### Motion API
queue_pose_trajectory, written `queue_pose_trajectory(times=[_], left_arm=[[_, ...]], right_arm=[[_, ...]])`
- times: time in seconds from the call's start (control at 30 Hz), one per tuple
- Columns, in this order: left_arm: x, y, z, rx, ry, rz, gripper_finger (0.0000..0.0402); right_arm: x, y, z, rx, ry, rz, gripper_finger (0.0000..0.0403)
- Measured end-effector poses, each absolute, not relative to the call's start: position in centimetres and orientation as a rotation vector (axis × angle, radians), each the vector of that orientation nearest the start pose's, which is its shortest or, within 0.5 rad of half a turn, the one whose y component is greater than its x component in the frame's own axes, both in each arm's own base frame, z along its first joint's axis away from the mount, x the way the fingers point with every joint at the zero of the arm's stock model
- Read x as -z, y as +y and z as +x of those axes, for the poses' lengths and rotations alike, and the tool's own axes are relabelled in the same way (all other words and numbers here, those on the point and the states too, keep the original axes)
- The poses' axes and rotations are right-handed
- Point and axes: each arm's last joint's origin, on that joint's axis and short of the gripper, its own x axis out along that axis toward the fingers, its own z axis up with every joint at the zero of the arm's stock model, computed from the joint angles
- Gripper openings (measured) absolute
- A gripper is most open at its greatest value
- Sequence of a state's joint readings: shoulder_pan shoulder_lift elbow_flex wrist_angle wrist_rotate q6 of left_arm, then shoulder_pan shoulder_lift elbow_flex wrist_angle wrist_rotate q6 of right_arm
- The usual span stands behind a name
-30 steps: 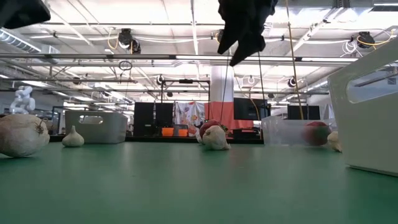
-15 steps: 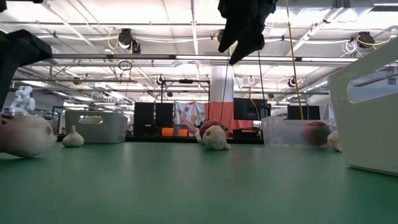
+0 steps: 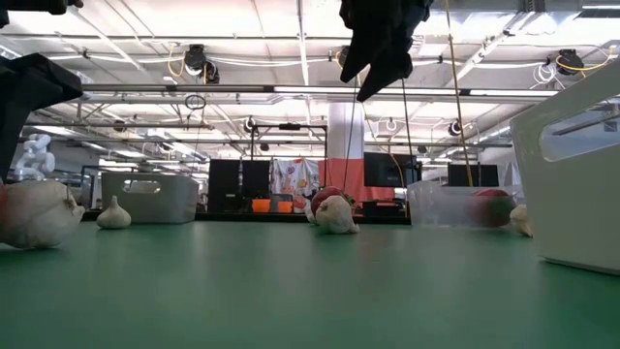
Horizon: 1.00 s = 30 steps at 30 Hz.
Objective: Sort produce into baskets
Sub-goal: Put the red tomato in the transparent bin
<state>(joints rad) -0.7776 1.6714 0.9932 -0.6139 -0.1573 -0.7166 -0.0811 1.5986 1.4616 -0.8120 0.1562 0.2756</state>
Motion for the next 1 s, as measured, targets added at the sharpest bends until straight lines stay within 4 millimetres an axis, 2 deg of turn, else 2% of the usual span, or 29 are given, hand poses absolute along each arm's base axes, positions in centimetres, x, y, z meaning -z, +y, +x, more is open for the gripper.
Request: queue_pose_trajectory(times=[0.13,0.3,0.5,0.6,0.73,0.9,1.0], left_arm=[[-16.6,-20.8,21.8,0.090,1.263,-0.030,0.0312],[-16.7,-20.8,21.7,0.095,1.266,-0.043,0.0280],[-18.2,-20.3,21.2,0.110,1.241,-0.068,0.0272],[-20.3,-19.9,21.0,0.124,1.207,-0.095,0.0272],[-24.3,-18.4,21.3,0.062,1.117,-0.098,0.0272],[-29.2,-15.1,22.6,-0.019,0.930,-0.070,0.0272],[-30.9,-12.6,23.7,-0.073,0.865,-0.058,0.0272]], right_arm=[[-31.5,-3.2,33.3,0.352,0.912,0.226,0.0380],[-31.5,-3.2,33.3,0.353,0.912,0.227,0.0380],[-31.5,-3.2,33.3,0.354,0.912,0.230,0.0380],[-31.5,-3.2,33.3,0.358,0.910,0.242,0.0380],[-31.4,-3.0,33.2,0.362,0.921,0.258,0.0380],[-31.2,-3.0,32.8,0.431,0.948,0.369,0.0380],[-31.3,-3.0,32.6,0.462,0.938,0.410,0.0380]])
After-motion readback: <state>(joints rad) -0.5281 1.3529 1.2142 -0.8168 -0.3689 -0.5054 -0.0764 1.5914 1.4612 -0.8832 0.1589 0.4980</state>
